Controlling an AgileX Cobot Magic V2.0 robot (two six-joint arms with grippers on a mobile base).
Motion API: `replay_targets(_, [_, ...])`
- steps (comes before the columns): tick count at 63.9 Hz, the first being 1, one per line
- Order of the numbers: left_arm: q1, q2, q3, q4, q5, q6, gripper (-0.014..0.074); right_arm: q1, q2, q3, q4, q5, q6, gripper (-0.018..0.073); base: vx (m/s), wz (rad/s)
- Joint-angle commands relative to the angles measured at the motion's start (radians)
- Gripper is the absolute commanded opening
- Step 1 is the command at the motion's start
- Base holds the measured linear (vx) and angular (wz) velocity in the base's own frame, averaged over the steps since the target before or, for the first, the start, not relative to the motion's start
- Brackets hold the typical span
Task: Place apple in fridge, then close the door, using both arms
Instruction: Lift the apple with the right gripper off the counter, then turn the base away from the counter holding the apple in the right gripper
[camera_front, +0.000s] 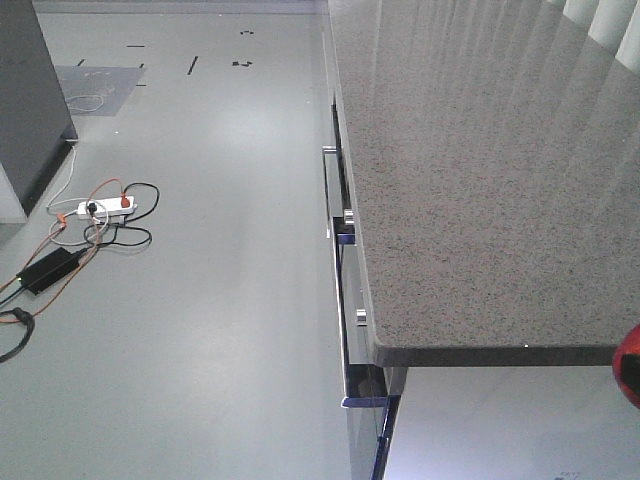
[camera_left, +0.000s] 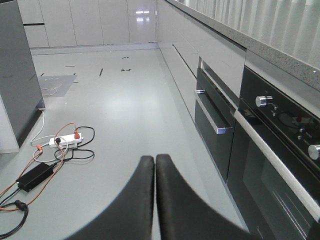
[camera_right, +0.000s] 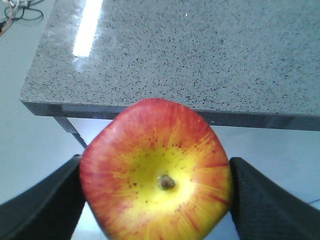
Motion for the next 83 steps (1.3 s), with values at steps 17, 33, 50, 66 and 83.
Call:
replay_targets(17, [0.0, -0.014, 0.02, -0.01, -0.069, -0.009, -0.0005, 0.001, -0.08, -0.025, -0.072, -0.019, 0.001, 0.0198, 0.0, 0.0])
replay_targets(33, [0.0, -0.014, 0.02, -0.01, -0.069, -0.009, -0.0005, 0.001, -0.08, -0.025, -0.048, -0.044, 0.001, 0.0198, 0.0, 0.0])
replay_targets(50, [0.0, -0.014, 0.02, -0.01, -0.069, -0.009, -0.0005, 0.001, -0.08, -0.025, -0.049, -0.044, 0.001, 0.0198, 0.0, 0.0])
replay_targets(66, [0.0, -0.014, 0.02, -0.01, -0.069, -0.009, -0.0005, 0.001, -0.08, -0.025, -0.049, -0.044, 0.001, 0.0198, 0.0, 0.0])
replay_targets(83, [0.0, -0.014, 0.02, -0.01, -0.069, -0.009, -0.0005, 0.001, -0.08, -0.025, -0.049, -0.044, 0.001, 0.0198, 0.0, 0.0])
